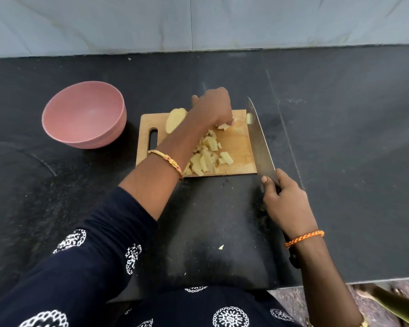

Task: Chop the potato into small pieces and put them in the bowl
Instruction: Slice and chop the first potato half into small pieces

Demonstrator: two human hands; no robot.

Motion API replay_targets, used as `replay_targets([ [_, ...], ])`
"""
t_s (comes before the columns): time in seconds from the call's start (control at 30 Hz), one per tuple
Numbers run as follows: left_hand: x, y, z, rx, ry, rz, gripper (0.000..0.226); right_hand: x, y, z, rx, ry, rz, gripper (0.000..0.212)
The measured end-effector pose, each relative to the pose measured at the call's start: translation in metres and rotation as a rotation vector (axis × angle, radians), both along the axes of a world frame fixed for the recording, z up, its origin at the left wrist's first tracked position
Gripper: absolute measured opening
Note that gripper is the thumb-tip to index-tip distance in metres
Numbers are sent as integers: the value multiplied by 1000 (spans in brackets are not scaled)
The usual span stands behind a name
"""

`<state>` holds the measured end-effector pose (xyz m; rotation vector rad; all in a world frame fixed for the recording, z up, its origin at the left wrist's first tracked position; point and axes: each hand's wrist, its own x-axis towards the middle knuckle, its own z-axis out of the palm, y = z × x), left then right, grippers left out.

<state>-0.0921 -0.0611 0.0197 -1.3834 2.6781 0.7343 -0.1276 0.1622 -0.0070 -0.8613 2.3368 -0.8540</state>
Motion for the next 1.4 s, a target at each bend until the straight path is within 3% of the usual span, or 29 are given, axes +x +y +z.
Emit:
replay_targets([
  [0.07,-6,7,-8,-91,16,38,25,-1,1,0,-14,2,-16,36],
  [0.23,-11,20,-17,-288,250,135,9,0,4,0,-60,-2,-42,38],
  [0.47,-4,17,-12,-33,247,126,44,0,5,-1,-98,-4,-33,40],
  [0.7,12,27,-17,-64,340,134,33,-3,4,-2,-104,-20,-23,36],
  [0.9,5,38,-24,-229,213,166,22,-5,2,-3,-46,-36,12,31],
  [1.2,18,44,-17,-38,293,-39,29,-5,5,-1,-11,-39,23,24],
  [1.4,18,47,-28,-54,315,-11,23,0,5,-3,28,-24,39,23],
])
